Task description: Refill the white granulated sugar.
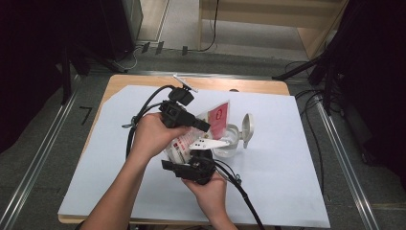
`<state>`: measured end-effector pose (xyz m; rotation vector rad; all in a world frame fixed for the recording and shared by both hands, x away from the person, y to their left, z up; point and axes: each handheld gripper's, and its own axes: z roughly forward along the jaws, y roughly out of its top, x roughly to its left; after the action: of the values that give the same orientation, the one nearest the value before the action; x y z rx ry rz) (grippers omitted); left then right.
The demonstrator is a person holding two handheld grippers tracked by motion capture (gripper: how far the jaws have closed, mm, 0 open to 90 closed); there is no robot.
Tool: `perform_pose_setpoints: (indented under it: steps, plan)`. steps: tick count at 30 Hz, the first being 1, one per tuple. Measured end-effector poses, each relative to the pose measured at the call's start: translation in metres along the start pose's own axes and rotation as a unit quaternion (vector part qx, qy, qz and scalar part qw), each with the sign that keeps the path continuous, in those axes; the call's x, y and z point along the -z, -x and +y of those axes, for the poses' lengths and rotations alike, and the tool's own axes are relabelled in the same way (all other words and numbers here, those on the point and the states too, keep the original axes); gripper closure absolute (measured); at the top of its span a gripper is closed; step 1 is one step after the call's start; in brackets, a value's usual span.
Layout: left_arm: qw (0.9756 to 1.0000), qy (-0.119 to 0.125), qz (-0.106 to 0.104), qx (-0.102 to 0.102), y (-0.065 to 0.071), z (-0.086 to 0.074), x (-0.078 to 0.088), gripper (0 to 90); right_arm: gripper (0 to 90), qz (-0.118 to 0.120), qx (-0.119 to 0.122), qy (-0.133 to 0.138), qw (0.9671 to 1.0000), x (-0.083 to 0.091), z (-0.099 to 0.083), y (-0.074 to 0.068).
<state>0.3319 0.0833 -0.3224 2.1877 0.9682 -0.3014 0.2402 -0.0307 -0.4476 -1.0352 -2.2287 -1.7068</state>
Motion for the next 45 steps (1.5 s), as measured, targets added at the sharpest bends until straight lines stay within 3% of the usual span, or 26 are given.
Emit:
perform_pose_setpoints:
  steps: [4,11,15,19,25,29,32,36,42,45]
  plan:
    - [0.9999,0.016,0.001,0.003,0.002,-0.001,0.011,79.4,62.8,0.01,-0.015,0.011,0.9998,0.002,0.001,0.003]
    - [0.9999,0.011,0.007,0.002,0.004,-0.002,0.016,79.9,63.2,0.021,-0.02,0.016,0.9995,0.003,-0.001,0.004]
    - [1.0,0.008,0.002,0.004,0.001,-0.003,0.015,87.1,63.4,0.019,-0.013,0.012,0.9997,0.004,-0.001,0.004]
    - [0.9997,0.021,-0.002,0.013,-0.001,-0.002,0.015,86.8,63.8,0.025,-0.002,0.01,0.9996,0.005,0.002,0.003]
    - [0.9994,0.028,0.018,0.004,0.008,0.0,0.013,87.2,58.5,0.02,0.013,0.002,0.9997,0.002,0.008,0.001]
    - [0.9991,0.034,0.025,0.0,0.01,0.001,0.012,87.1,61.7,0.008,0.012,0.005,0.9999,0.002,0.008,-0.001]
    - [0.9987,0.041,0.03,-0.005,0.011,0.002,0.011,86.8,62.6,0.017,0.001,0.01,0.9998,0.002,0.011,0.0]
    - [0.9984,0.043,0.034,-0.01,0.014,0.003,0.012,85.3,62.9,0.047,-0.023,0.022,0.9984,0.003,0.014,0.0]
    - [0.9978,0.042,0.048,-0.016,0.016,0.004,0.01,86.1,60.6,0.052,-0.024,0.018,0.9982,0.003,0.015,0.001]
    - [0.9976,0.042,0.052,-0.015,0.016,0.004,0.011,86.8,57.3,0.035,-0.008,0.013,0.9993,0.003,0.016,-0.003]
